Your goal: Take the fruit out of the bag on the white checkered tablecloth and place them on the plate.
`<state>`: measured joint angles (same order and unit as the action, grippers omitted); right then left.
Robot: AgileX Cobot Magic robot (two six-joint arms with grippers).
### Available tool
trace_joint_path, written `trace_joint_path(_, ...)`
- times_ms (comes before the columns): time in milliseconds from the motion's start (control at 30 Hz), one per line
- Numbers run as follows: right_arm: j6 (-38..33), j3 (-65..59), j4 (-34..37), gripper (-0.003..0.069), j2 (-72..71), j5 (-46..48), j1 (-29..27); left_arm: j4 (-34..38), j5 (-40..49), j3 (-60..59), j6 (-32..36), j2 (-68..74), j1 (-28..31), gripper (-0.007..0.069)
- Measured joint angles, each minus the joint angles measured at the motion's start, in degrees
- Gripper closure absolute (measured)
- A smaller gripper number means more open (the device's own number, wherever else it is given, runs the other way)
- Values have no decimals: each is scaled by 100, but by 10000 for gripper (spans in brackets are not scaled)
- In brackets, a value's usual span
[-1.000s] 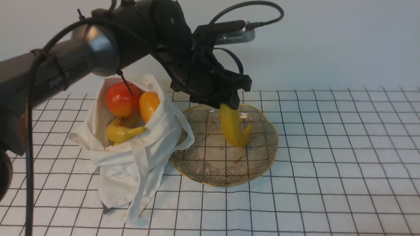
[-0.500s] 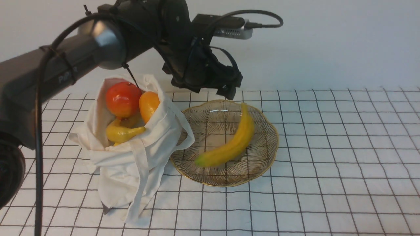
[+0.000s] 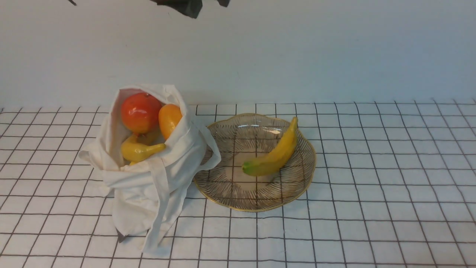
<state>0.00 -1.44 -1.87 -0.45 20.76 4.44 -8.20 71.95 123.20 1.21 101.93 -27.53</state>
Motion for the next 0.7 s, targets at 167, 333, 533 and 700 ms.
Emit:
trace_joint_path(167,0,0,0,674,0,0,0,-25,6,-835,54,-798,0,632)
trace_joint_path(333,0,0,0,674,0,0,0,-29,10,-2325,-20,-2232,0,632)
trace_joint_path(533,0,0,0,674,0,0,0,-29,-110,-4725,-471,-4298,0,632)
trace_joint_path(700,0,0,0,674,0,0,0,-29,-1558,-7155,-864,-6368,0,632)
